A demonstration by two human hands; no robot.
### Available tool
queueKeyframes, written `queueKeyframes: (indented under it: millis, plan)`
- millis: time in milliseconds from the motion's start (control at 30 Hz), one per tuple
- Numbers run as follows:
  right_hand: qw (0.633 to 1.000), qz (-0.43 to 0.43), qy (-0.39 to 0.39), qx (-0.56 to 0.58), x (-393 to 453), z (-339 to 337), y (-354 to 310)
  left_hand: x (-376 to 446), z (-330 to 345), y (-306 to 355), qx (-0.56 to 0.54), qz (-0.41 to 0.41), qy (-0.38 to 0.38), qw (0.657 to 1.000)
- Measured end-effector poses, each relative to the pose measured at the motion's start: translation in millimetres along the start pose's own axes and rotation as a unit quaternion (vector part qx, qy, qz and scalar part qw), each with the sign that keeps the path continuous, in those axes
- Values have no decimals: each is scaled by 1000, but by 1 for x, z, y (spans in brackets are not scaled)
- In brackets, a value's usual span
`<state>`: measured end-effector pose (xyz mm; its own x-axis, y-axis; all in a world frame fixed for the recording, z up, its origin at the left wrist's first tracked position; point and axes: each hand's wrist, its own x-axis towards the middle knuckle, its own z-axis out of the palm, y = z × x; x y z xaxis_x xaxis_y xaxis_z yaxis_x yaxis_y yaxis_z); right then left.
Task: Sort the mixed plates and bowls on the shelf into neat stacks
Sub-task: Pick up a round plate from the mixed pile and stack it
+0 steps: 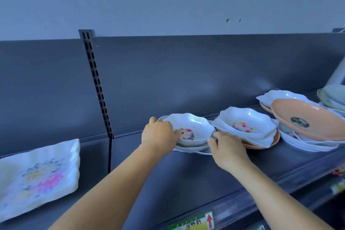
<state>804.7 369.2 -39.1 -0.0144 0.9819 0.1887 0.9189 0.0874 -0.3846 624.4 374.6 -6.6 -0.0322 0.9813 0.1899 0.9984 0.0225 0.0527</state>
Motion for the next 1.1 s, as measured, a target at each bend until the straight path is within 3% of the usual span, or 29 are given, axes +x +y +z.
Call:
queueKeyframes:
  millis: [267, 633, 1100]
  plan:
    - [991, 50, 33, 122, 11, 5, -2, -4, 6, -6, -112, -70, 62, 989]
    - [971, 135, 2, 195, 11, 4, -6, -22, -5, -18, -104, -139, 78, 982]
    - [963, 28, 33, 266, -38, -13, -14, -93, -45, -40, -201, -223, 100, 949]
